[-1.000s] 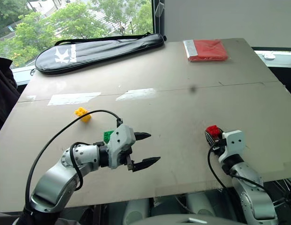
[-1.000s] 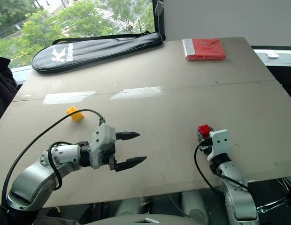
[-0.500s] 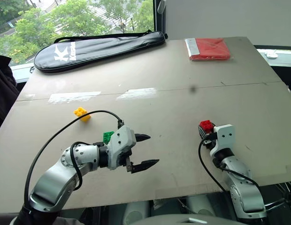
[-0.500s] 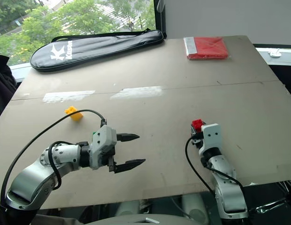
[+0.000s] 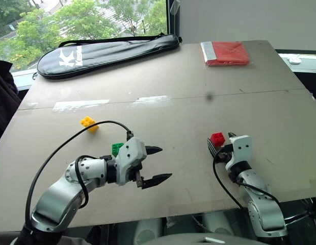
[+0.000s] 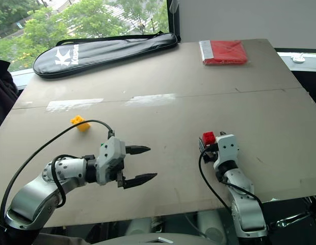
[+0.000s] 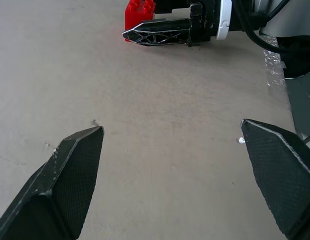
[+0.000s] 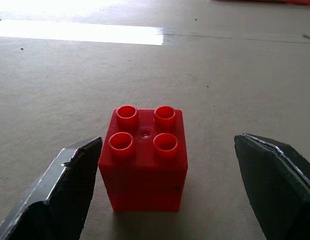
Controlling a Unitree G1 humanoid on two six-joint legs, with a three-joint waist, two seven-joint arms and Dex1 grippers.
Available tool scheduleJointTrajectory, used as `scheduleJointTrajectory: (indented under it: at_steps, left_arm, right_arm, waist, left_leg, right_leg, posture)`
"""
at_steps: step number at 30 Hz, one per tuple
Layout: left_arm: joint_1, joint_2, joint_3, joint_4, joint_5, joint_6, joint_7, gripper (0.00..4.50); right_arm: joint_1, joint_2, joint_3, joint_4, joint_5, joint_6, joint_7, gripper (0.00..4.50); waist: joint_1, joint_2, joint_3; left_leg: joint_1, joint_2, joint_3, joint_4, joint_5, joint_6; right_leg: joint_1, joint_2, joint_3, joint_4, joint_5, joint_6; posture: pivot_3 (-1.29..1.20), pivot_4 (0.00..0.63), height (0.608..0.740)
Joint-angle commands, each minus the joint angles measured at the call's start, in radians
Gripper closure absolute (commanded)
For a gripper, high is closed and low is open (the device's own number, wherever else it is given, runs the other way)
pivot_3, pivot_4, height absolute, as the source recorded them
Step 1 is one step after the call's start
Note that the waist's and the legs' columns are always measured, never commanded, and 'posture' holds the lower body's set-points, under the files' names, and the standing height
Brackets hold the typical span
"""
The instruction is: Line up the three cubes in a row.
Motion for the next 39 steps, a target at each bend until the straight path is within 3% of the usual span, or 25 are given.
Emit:
scheduleJointTrajectory:
  at_steps: [1,8,11,15,20,25,35,38,39]
  left_arm:
    - [0.084,-0.025,0.076,-0.022,-0.001,-0.074,0.011,0.00]
    - [0.287,-0.175,0.214,-0.046,0.048,-0.253,0.115,0.00]
    - [0.366,-0.286,0.270,-0.033,0.086,-0.365,0.194,0.00]
    - [0.472,-0.380,0.255,-0.024,0.181,-0.484,0.246,0.00]
    - [0.513,-0.558,0.222,0.046,0.343,-0.522,0.472,0.00]
    - [0.473,-0.611,0.165,0.078,0.469,-0.511,0.586,0.00]
    - [0.306,-0.597,0.152,0.225,0.459,-0.427,0.621,0.00]
    - [0.274,-0.634,0.148,0.239,0.442,-0.380,0.658,0.73]
    - [0.273,-0.642,0.148,0.237,0.440,-0.372,0.666,1.24]
  right_arm:
    - [0.036,-0.050,-0.029,-0.079,0.053,-0.051,0.079,0.06]
    - [0.153,-0.214,-0.074,-0.116,0.240,-0.230,0.395,0.06]
    - [0.218,-0.307,-0.103,-0.084,0.310,-0.284,0.542,0.06]
    - [0.253,-0.388,-0.130,-0.026,0.345,-0.329,0.662,0.06]
    - [0.243,-0.461,-0.137,0.035,0.404,-0.393,0.840,0.06]
    - [0.217,-0.462,-0.149,0.066,0.442,-0.414,0.892,0.06]
    - [0.211,-0.461,-0.145,0.085,0.438,-0.469,0.942,0.06]
    - [0.218,-0.463,-0.143,0.078,0.435,-0.477,0.940,0.00]
    - [0.220,-0.463,-0.144,0.077,0.434,-0.480,0.939,0.00]
  waist:
    - [-0.001,0.000,0.000]
    - [0.002,-0.002,0.000]
    - [0.004,-0.004,0.001]
    - [0.004,-0.010,0.002]
    - [0.004,-0.013,0.003]
    - [0.006,-0.015,0.003]
    - [0.006,-0.014,0.003]
    - [0.010,-0.012,0.002]
    - [0.010,-0.012,0.002]
  left_leg:
    - [0.000,0.000,0.000,0.000,0.000,0.000]
    - [0.001,0.000,0.000,0.001,0.000,0.000]
    - [0.002,0.000,0.000,0.001,0.000,0.000]
    - [0.006,0.000,0.003,0.001,0.000,0.000]
    - [0.008,0.000,0.003,0.003,0.000,0.000]
    - [0.007,-0.001,0.003,0.003,0.000,0.000]
    - [0.007,0.000,0.003,0.002,0.000,0.000]
    - [0.007,0.000,0.002,0.002,0.000,0.000]
    - [0.008,-0.001,0.002,0.002,0.000,0.000]
  right_leg:
    - [0.000,0.000,0.000,0.000,0.000,0.000]
    - [0.001,-0.002,0.000,0.000,0.000,0.000]
    - [0.003,-0.002,0.000,-0.001,0.000,0.000]
    - [0.007,-0.002,0.000,-0.001,0.000,0.000]
    - [0.008,-0.002,0.002,-0.001,0.000,0.000]
    - [0.008,0.000,-0.001,0.000,0.000,0.000]
    - [0.008,0.000,-0.001,0.000,0.000,0.000]
    - [0.009,-0.001,-0.001,0.001,0.000,0.000]
    - [0.009,-0.001,-0.001,0.001,0.000,0.000]
  posture:
    - [0.00,0.150,0.707]
    - [0.00,0.150,0.707]
    - [0.00,0.150,0.707]
    - [0.00,0.150,0.707]
    - [0.00,0.150,0.707]
    - [0.00,0.150,0.707]
    - [0.00,0.150,0.707]
    - [0.00,0.150,0.707]
    - [0.00,0.150,0.707]
